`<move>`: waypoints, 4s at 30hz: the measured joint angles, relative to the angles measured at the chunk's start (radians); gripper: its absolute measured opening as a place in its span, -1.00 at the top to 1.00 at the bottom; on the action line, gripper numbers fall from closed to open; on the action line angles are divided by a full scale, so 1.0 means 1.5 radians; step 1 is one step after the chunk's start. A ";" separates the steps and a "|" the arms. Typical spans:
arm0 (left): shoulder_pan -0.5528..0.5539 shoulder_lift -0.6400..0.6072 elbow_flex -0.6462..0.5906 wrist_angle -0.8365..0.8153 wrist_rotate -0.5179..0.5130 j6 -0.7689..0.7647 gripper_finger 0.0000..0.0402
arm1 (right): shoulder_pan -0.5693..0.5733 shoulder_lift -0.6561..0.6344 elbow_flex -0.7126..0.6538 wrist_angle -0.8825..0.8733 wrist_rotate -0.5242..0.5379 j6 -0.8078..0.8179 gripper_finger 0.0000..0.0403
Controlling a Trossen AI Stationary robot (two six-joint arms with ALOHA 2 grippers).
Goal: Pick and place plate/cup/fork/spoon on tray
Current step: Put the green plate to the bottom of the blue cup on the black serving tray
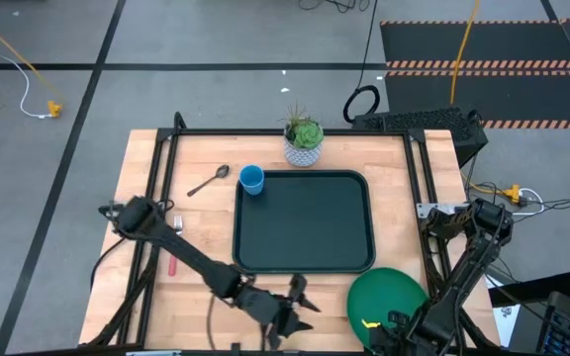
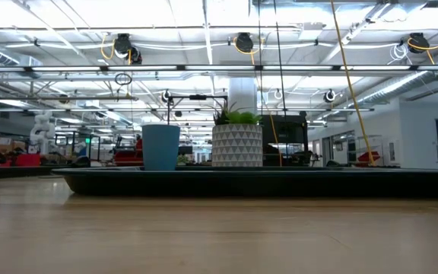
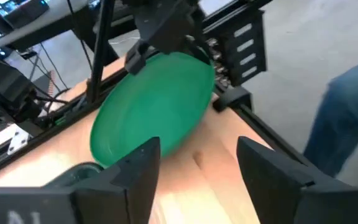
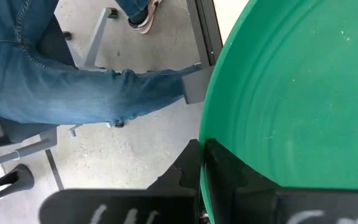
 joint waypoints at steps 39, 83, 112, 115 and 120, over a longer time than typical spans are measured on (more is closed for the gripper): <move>0.078 0.318 0.347 -0.132 0.100 0.383 0.55 | -0.011 0.000 0.000 0.005 0.002 -0.024 1.00; 0.041 0.302 0.347 -0.061 -0.026 0.283 0.11 | -0.008 -0.034 0.000 -0.045 -0.003 -0.066 0.98; -0.080 0.074 0.287 -0.844 -0.146 -0.395 0.43 | -0.042 -0.137 0.100 -0.040 0.088 -0.296 0.99; -0.097 0.064 0.248 -0.837 -0.146 -0.456 0.45 | -0.059 -0.137 0.101 -0.063 0.088 -0.334 0.99; -0.118 0.045 0.168 -0.830 -0.147 -0.592 0.45 | -0.085 -0.139 0.101 -0.074 0.070 -0.392 0.99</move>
